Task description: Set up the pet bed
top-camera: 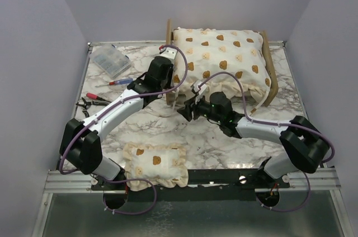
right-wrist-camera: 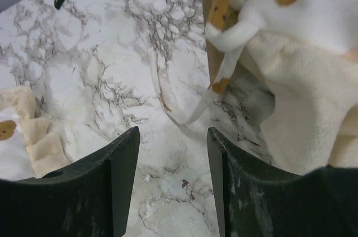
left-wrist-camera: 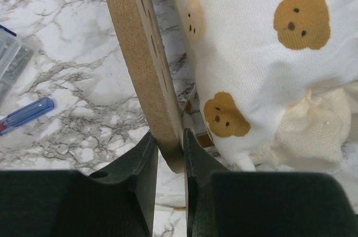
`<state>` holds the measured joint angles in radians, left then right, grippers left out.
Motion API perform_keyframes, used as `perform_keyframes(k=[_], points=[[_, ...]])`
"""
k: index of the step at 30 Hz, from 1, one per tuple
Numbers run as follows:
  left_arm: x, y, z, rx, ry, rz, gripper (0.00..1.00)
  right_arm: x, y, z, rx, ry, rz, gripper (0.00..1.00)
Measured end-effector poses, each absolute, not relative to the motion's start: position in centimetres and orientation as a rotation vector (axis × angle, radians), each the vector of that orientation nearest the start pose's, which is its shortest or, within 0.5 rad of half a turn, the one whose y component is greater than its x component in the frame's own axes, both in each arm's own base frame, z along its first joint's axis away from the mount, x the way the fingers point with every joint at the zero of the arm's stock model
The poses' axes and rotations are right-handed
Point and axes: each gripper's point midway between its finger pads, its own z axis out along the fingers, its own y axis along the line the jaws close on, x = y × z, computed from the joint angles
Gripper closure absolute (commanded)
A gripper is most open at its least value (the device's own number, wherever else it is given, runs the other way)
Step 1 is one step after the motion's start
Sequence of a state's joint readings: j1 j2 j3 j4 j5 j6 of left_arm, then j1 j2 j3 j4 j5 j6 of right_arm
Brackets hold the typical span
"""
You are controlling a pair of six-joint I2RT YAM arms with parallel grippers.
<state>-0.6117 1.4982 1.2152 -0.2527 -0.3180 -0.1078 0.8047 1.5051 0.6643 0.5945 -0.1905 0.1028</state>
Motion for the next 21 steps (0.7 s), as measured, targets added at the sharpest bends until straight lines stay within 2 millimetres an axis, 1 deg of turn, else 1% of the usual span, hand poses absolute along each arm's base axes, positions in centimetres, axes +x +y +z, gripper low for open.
perform_keyframes(k=[3, 5, 7, 9, 10, 12, 13, 15, 21], points=[[37.9, -21.5, 20.8, 0.351, 2.052, -0.155, 1.0, 28.1, 34.0, 15.5, -0.754, 1.68, 0.786, 0.5], [37.4, -21.6, 20.8, 0.363, 2.056, -0.173, 1.0, 28.7, 34.1, 17.1, -0.735, 1.65, 0.765, 0.52], [37.2, -21.7, 20.8, 0.37, 2.059, -0.183, 1.0, 29.5, 34.3, 18.6, -0.715, 1.63, 0.741, 0.55], [37.1, -21.8, 20.7, 0.37, 2.06, -0.187, 1.0, 30.2, 34.6, 19.7, -0.701, 1.616, 0.719, 0.61], [37.1, -21.8, 20.7, 0.37, 2.06, -0.188, 1.0, 30.6, 34.7, 20.2, -0.696, 1.607, 0.708, 0.63], [37.1, -21.8, 20.7, 0.368, 2.058, -0.189, 1.0, 31.5, 35.0, 20.7, -0.683, 1.601, 0.683, 0.68], [37.1, -21.8, 20.7, 0.368, 2.057, -0.19, 1.0, 31.9, 35.1, 20.7, -0.676, 1.605, 0.67, 0.71], [37.1, -21.8, 20.7, 0.368, 2.056, -0.192, 1.0, 32.6, 35.2, 19.8, -0.669, 1.626, 0.638, 0.74], [37.1, -21.8, 20.7, 0.368, 2.05, -0.197, 1.0, 33.9, 34.8, 15.5, -0.672, 1.727, 0.54, 0.85]])
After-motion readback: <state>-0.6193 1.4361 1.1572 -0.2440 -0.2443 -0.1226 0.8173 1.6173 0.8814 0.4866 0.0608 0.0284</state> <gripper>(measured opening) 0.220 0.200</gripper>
